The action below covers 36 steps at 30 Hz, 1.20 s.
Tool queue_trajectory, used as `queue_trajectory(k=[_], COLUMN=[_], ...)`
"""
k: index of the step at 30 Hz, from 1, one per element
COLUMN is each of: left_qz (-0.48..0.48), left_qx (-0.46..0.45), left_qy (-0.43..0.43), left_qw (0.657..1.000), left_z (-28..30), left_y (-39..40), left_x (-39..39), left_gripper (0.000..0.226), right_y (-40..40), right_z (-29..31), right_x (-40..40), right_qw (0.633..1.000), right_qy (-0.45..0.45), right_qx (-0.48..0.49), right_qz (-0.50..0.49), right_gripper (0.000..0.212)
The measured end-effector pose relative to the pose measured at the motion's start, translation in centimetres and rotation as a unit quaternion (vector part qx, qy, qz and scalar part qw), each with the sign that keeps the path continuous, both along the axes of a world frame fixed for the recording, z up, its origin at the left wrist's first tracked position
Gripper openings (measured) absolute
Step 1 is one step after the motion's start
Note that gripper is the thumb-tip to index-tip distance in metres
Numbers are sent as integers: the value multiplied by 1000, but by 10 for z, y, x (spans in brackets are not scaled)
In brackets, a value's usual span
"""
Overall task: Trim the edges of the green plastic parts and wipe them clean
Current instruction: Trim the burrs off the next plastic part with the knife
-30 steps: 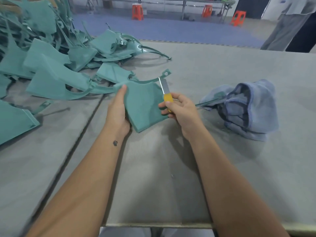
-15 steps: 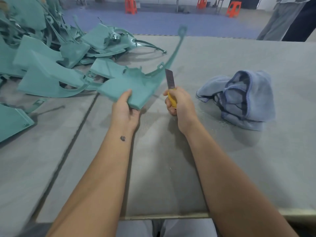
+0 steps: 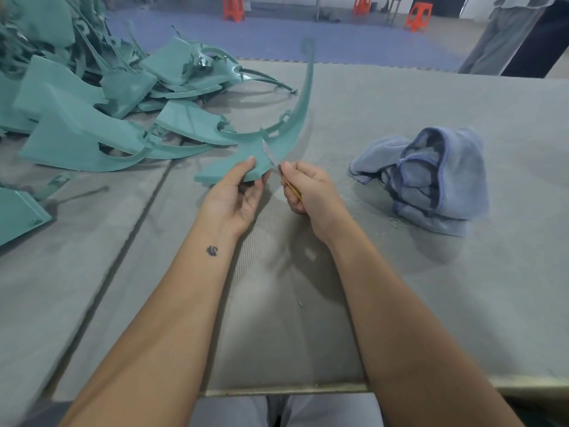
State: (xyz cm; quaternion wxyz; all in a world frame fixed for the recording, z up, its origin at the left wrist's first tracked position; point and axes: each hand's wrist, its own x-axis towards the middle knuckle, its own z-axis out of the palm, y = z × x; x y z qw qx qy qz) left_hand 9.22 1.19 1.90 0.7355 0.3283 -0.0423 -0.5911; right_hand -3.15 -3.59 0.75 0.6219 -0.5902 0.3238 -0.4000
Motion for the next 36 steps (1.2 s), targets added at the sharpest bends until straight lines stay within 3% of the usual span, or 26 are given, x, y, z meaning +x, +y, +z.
queue_trajectory(k=[3, 6, 14, 18, 24, 29, 36], left_qz=[10, -9, -94, -99, -125, -130, -144], left_qx=[16, 43, 53, 43, 4, -2, -10], left_qy=[31, 7, 8, 4, 53, 63, 62], left_qw=[999, 999, 994, 994, 991, 990, 988], left_z=[2, 1, 0, -2, -5, -6, -7], left_y=[0, -1, -2, -3, -4, -4, -4], left_x=[2, 5, -2, -5, -3, -5, -7], left_gripper=[12, 23, 26, 28, 51, 40, 49], right_y=[1, 2, 3, 3, 1, 0, -2], right_z=[-2, -4, -5, -4, -2, -2, -2], right_x=[0, 3, 5, 5, 4, 6, 9], right_qw=[999, 998, 997, 999, 997, 992, 977], right_qy=[-12, -16, -23, -14, -54, -82, -128], right_qx=[-3, -22, -30, -11, 46, 77, 113], right_qz=[34, 58, 67, 42, -6, -64, -125], right_gripper=[34, 31, 28, 29, 36, 37, 31])
